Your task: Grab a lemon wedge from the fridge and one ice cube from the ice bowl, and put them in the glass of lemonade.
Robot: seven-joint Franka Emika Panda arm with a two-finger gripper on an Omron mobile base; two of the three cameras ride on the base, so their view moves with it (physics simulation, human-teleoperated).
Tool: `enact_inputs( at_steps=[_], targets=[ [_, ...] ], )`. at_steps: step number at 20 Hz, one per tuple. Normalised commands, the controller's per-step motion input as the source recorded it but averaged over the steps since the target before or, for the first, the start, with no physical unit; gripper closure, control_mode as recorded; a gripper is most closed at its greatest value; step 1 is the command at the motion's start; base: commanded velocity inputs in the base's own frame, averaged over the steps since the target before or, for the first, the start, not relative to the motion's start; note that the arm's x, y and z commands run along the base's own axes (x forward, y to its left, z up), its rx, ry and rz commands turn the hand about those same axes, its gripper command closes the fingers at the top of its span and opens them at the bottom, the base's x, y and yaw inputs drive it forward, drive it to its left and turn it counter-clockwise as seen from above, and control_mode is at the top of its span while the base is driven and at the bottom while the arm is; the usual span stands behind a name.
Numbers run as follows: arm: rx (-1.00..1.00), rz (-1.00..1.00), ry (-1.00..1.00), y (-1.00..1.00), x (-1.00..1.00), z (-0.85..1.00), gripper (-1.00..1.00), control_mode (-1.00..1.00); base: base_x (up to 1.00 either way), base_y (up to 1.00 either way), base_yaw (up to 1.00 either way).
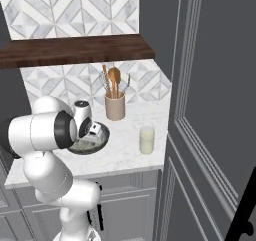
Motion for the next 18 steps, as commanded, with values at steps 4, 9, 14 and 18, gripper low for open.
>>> enact_inputs(
  at_steps=[4, 9, 14, 18],
  targets=[
    [0.00, 0.00, 0.00, 0.00, 0.00, 0.00, -1.00, -1.00, 0.00, 0.00, 0.00],
    [0.00, 0.00, 0.00, 0.00, 0.00, 0.00, -1.00, -1.00, 0.00, 0.00, 0.00],
    [0.00, 0.00, 0.00, 0.00, 0.00, 0.00, 1.00, -1.00, 0.00, 0.00, 0.00],
    [0.00, 0.00, 0.00, 0.00, 0.00, 0.00, 1.00, -1.00, 0.00, 0.00, 0.00]
  ],
)
